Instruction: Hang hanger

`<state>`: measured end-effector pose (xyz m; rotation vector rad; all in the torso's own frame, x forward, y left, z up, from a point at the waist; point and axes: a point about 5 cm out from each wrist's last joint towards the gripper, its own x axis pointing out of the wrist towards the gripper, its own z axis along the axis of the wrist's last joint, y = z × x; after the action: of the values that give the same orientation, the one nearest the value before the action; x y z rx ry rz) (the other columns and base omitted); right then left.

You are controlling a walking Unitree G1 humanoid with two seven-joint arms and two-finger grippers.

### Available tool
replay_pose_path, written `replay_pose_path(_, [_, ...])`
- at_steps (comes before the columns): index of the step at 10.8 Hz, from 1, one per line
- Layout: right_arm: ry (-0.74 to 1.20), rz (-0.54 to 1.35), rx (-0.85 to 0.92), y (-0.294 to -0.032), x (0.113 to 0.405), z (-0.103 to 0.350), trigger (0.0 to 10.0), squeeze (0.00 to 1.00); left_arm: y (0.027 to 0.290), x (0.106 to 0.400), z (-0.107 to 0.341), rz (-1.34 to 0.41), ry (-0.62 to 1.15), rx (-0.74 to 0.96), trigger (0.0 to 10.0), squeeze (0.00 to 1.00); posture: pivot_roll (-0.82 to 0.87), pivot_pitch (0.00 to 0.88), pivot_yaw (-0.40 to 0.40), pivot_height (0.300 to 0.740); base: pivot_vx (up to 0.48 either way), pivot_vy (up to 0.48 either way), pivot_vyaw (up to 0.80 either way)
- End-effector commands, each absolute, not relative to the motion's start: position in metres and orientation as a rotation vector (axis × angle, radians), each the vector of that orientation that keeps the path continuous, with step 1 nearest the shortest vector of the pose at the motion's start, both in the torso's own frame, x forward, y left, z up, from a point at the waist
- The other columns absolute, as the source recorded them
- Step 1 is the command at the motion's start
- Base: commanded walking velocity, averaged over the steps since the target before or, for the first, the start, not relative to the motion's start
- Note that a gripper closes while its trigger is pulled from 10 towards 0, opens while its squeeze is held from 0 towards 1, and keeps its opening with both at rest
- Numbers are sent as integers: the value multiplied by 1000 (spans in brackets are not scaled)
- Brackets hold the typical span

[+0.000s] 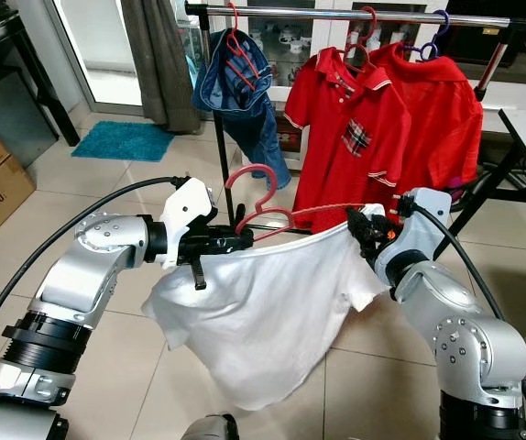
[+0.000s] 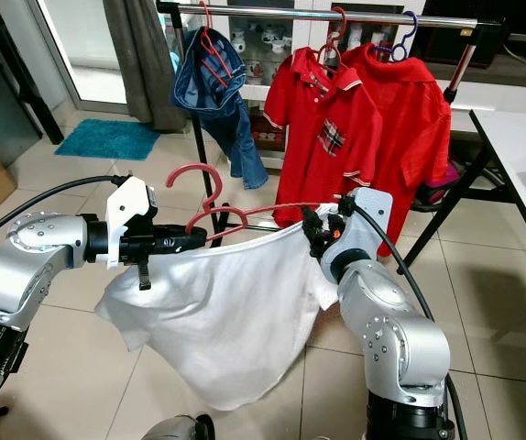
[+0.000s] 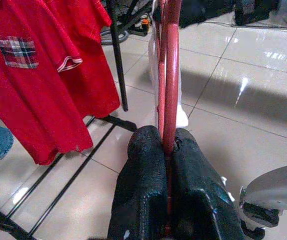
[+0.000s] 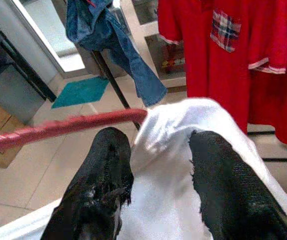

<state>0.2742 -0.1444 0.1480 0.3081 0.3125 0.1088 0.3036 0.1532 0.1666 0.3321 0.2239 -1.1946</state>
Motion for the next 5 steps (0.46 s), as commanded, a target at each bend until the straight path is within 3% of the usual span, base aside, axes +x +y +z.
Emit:
replay_pose_path(1, [305, 98, 302, -147, 276, 149, 1098, 0, 152, 305, 179, -1203, 177, 351, 0, 0, 38, 29, 57, 740, 0, 0, 0])
replay_pose_path(3, [304, 97, 300, -148, 276, 149, 1059, 0, 152, 306, 178, -1202, 177, 353, 0, 0, 39, 25, 58, 740, 0, 0, 0])
replay_pose_path(5, [301, 104, 293, -147, 276, 148, 235, 0, 153, 306, 178, -1201, 178, 355, 0, 0, 36, 16, 56, 740, 0, 0, 0])
